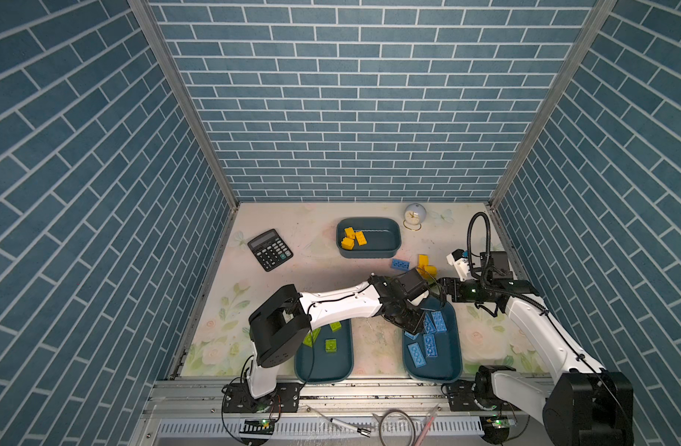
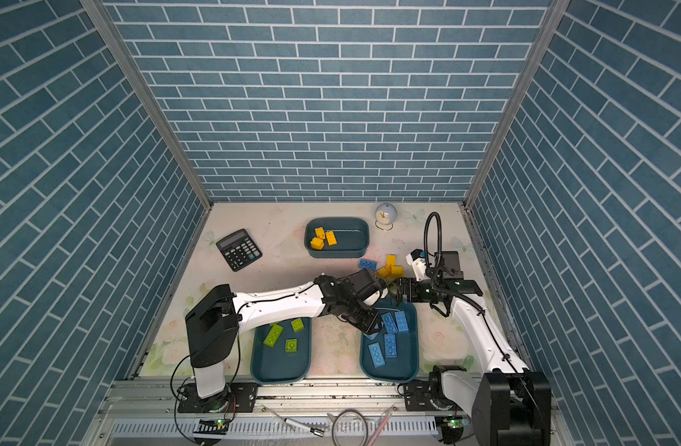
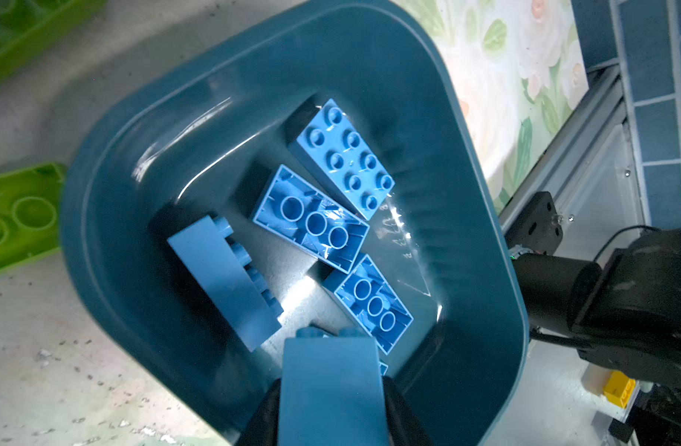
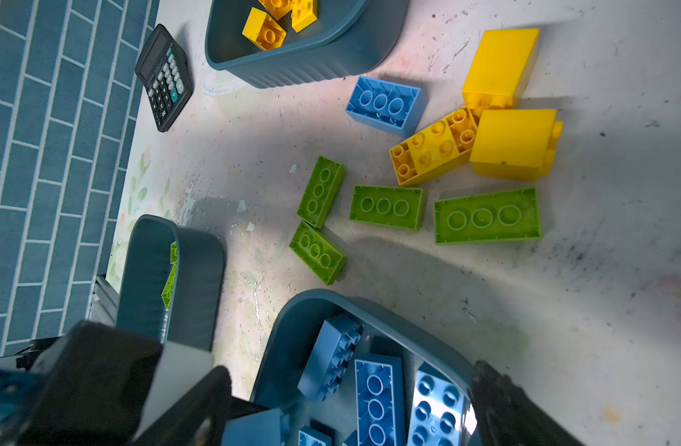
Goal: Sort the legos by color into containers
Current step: 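Carry the tall blue brick with the left gripper into the near blue bin, release, then raise the left gripper away from the bin while the right gripper reaches toward the pile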
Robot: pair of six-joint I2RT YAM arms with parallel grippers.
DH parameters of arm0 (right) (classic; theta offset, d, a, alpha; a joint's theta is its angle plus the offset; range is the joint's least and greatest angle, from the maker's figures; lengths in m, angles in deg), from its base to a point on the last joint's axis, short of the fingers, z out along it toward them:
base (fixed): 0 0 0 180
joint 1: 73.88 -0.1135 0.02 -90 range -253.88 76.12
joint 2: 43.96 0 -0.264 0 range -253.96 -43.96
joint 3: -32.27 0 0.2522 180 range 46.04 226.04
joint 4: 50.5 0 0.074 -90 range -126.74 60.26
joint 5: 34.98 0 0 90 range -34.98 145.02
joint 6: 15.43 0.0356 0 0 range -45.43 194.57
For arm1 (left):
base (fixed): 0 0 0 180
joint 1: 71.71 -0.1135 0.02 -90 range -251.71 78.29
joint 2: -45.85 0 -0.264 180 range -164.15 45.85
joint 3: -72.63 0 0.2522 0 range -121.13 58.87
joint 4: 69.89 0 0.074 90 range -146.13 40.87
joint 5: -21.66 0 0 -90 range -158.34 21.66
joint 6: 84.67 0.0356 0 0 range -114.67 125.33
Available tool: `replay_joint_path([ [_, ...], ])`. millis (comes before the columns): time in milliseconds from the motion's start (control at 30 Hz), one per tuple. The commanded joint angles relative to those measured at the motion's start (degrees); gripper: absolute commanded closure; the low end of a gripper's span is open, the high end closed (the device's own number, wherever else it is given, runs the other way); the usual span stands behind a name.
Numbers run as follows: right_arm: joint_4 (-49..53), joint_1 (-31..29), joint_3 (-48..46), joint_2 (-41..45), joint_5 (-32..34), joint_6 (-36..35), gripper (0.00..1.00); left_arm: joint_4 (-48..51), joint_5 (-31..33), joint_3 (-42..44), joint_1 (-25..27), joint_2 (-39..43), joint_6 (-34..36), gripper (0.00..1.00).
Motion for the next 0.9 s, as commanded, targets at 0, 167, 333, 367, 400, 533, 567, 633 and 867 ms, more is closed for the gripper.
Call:
replay_joint_path([
  [0,1.92,0.19,1.36,1.69,0.21,-1.84,0.03,0.59,2.68,-2.2,0.1,1.33,1.57,0.46],
  [167,2.47,0.1,1.44,2.05,-1.2,-1.78,0.03,3.54,1.63,-1.44,-1.91,5.82,2.42,0.38],
  [333,0.24,-0.36,2.04,1.21,-3.13,1.56,0.05,4.74,-0.65,3.08,-6.55,12.65,3.72,0.28],
  [367,-0.57,-0.91,2.19,1.01,-3.07,2.69,0.05,4.27,-1.34,4.59,-8.02,14.22,3.71,0.26],
  [400,-1.28,-1.77,2.52,0.7,-2.59,3.63,0.05,3.76,-2.53,6.19,-9.59,15.65,3.72,0.23],
  [533,-3.04,-5.75,4.65,-2.28,0.66,8.35,0.06,2.29,-6.24,11.7,-15.53,21.46,5.76,0.08],
  [567,-3.69,-7.06,5.31,-3.38,1.66,9.79,0.07,2.19,-6.52,12.92,-17.16,22.9,6.57,0.05],
  [633,-5.86,-9.55,6.13,-5.08,3.29,13.05,0.08,1.29,-8.36,15.2,-20.44,25.08,7.22,0.02],
  [867,-10.55,-19.23,10.47,-13.38,14.65,22.51,0.12,-6.58,-18.01,23.43,-31.25,31.3,6.23,0.0],
])
